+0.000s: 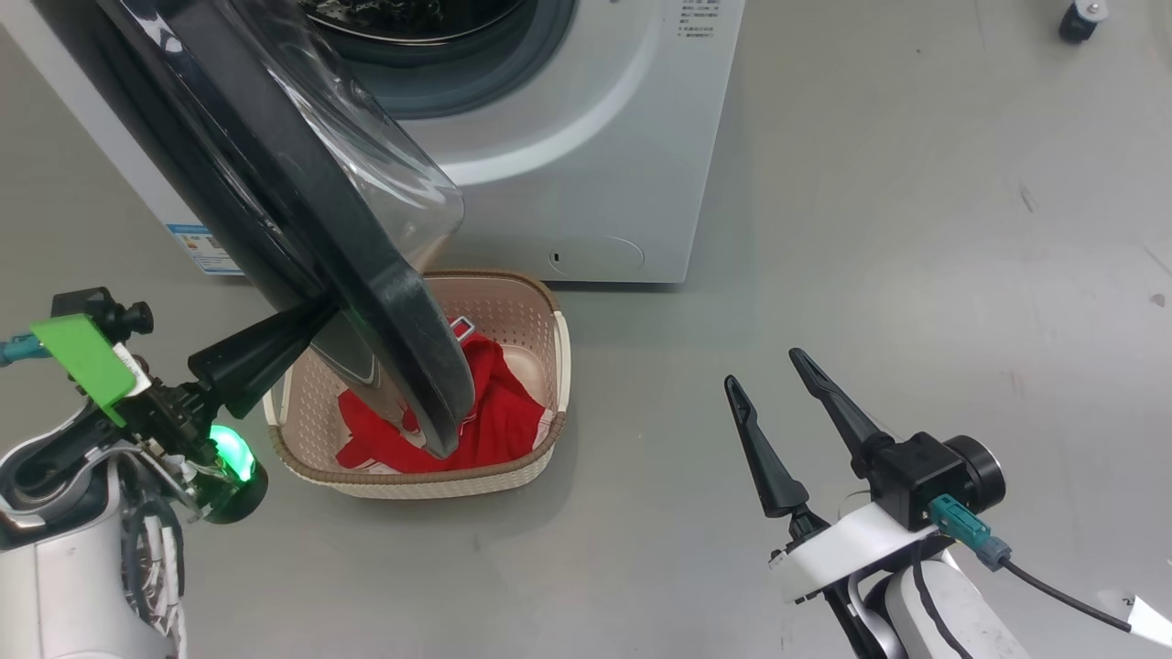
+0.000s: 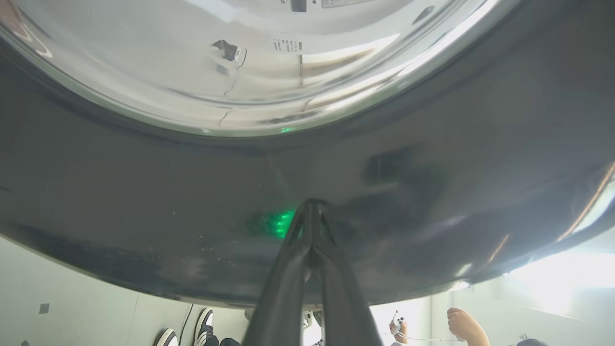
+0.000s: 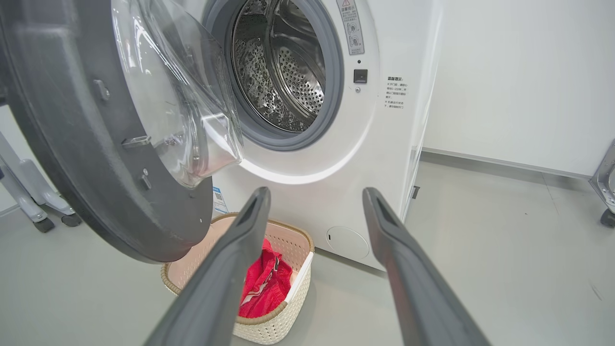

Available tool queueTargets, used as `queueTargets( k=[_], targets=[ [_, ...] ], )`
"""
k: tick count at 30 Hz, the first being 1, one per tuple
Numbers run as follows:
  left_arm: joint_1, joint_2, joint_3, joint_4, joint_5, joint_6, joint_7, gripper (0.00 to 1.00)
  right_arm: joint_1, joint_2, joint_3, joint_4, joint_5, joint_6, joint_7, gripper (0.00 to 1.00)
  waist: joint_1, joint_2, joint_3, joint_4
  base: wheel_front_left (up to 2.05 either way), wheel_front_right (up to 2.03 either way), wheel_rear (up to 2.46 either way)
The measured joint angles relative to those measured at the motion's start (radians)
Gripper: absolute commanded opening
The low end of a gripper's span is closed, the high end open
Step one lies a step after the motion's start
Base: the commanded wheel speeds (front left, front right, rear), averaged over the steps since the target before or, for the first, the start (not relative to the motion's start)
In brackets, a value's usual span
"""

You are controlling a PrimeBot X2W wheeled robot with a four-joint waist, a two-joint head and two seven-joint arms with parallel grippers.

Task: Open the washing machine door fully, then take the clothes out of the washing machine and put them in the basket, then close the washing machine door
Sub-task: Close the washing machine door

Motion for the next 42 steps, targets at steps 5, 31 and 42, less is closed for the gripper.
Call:
queueTargets(
  k=[5,31,42],
  targets=[
    [0.003,0.001,-0.031,-0.006,0.001,0.000,-0.101,0.00,-0.002,0.001,0.005,0.000,0.002,0.000,0.000,1.00,0.0000,0.0000,0.007,-0.035,0.00,0.00,0.00],
    [-0.010,0.003,-0.103,-0.011,-0.008,0.042,-0.542,0.00,-0.003,0.003,0.042,-0.038,0.070,-0.021,0.000,1.00,0.0000,0.0000,0.067,-0.287,0.00,0.00,0.00],
    [-0.090,0.004,-0.062,0.022,-0.003,0.046,-0.755,0.00,-0.009,0.005,0.050,-0.056,0.095,-0.039,0.000,1.00,0.0000,0.0000,0.107,-0.369,0.00,0.00,0.00]
  ],
)
